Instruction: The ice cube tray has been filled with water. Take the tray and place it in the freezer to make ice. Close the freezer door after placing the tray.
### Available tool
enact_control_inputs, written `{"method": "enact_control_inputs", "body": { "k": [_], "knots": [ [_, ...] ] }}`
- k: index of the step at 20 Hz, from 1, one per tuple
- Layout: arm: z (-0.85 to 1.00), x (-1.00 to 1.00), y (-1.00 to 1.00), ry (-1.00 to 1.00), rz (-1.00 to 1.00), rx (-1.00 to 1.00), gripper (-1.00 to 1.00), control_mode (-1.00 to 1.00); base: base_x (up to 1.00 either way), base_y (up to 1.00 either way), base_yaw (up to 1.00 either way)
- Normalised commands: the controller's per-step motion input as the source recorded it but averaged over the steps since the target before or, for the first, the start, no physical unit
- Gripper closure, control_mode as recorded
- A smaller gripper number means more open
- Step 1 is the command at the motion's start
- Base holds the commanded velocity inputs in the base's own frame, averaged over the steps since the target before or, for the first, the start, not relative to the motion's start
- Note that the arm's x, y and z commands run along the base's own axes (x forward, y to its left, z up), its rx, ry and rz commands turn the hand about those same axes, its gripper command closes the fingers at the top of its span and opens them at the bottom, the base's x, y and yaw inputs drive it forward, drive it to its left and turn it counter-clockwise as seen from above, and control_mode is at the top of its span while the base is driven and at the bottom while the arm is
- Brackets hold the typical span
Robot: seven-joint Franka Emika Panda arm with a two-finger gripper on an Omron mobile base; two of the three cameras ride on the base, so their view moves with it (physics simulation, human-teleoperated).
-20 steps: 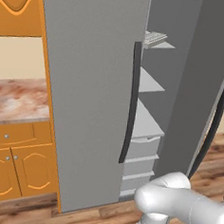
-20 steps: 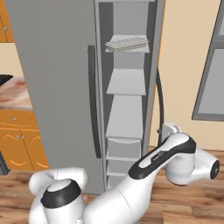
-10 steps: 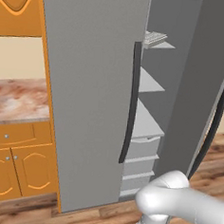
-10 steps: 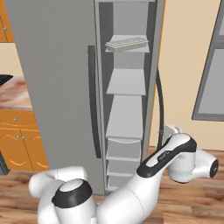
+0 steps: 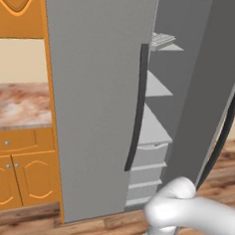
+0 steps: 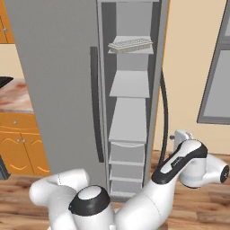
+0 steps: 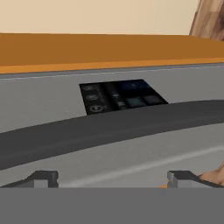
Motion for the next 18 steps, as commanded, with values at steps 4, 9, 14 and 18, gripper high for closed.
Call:
{"method": "enact_control_inputs", "body": {
  "k": [4, 9, 14, 18],
  "knots": [
    [-0.22, 0.33, -0.17, 0.00, 0.00, 0.00, -1.00, -1.00, 0.00, 0.00, 0.00],
    [-0.28, 0.44, -0.11, 0.00, 0.01, 0.00, -1.00, -1.00, 0.00, 0.00, 0.00],
    [-0.36, 0.54, -0.10, 0.00, 0.00, 0.00, -1.00, -1.00, 0.00, 0.00, 0.00],
    [-0.37, 0.63, -0.08, 0.01, 0.00, 0.00, -1.00, -1.00, 0.00, 0.00, 0.00]
  ]
}}
